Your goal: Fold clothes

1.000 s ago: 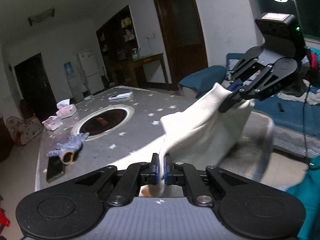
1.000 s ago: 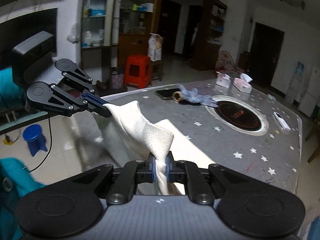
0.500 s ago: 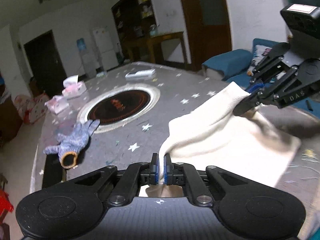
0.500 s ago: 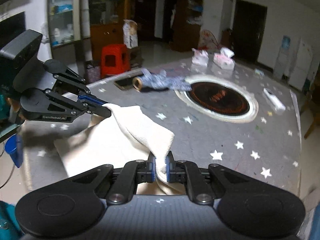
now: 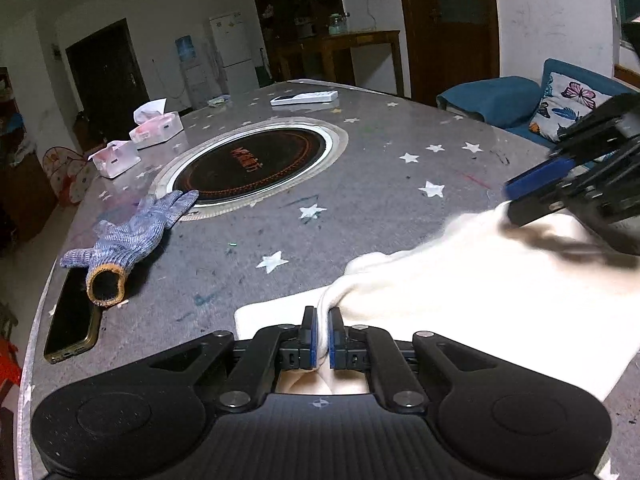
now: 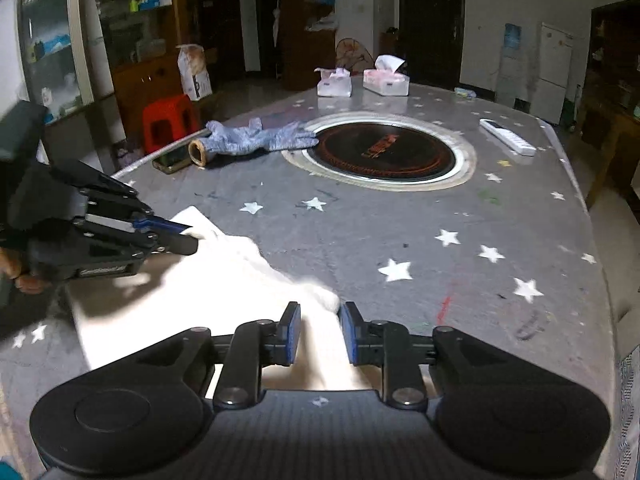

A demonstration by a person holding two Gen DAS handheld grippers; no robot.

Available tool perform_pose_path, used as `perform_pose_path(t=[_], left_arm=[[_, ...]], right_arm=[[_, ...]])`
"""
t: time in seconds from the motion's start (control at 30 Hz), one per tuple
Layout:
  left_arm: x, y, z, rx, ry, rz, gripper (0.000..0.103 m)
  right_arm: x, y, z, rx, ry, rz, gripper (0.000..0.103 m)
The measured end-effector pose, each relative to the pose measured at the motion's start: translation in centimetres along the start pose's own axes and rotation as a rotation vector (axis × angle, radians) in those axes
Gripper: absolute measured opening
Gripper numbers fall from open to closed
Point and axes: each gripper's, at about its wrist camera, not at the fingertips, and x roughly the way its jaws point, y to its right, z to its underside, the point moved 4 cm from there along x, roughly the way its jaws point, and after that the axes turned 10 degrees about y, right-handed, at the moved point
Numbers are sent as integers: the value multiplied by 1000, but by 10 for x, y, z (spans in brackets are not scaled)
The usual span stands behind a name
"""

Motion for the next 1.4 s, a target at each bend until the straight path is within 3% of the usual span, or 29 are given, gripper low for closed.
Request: perform_pose_path(t=[0.2, 0.43, 0.47, 0.53, 0.57, 0.77, 0.83, 1.1, 1.23, 1.4], left_arm=[[4, -1, -2, -4, 1, -4, 9], [5, 1, -3, 6, -9, -17, 10], [5, 1, -3, 9, -11, -20, 10], [5, 1, -3, 8, -15, -21, 10], [5, 0, -3, 6, -17, -21, 11], [8, 0, -5, 8, -33, -34, 14], [9, 0, -6, 11, -41, -44, 22], [10, -5, -6, -6, -51, -63, 33], [10, -6, -6, -10, -57, -71, 37], [11, -8, -6, -18, -60, -72, 41]], right_arm=[[-32, 10, 20, 4, -36, 34, 22], [-27, 15, 37, 83, -51, 39, 22], [-26, 14, 37, 80, -51, 42, 19], [-26, 13, 36, 74, -50, 46, 3], [-27, 12, 34, 49, -47, 61, 2], [-21, 15, 28, -4, -50, 115, 2], [-22, 11, 21, -9, -38, 102, 2], [-19, -12, -4, -21, 3, 18, 8], [2, -28, -5, -32, -32, -33, 11], [27, -29, -1, -22, -75, -18, 12]])
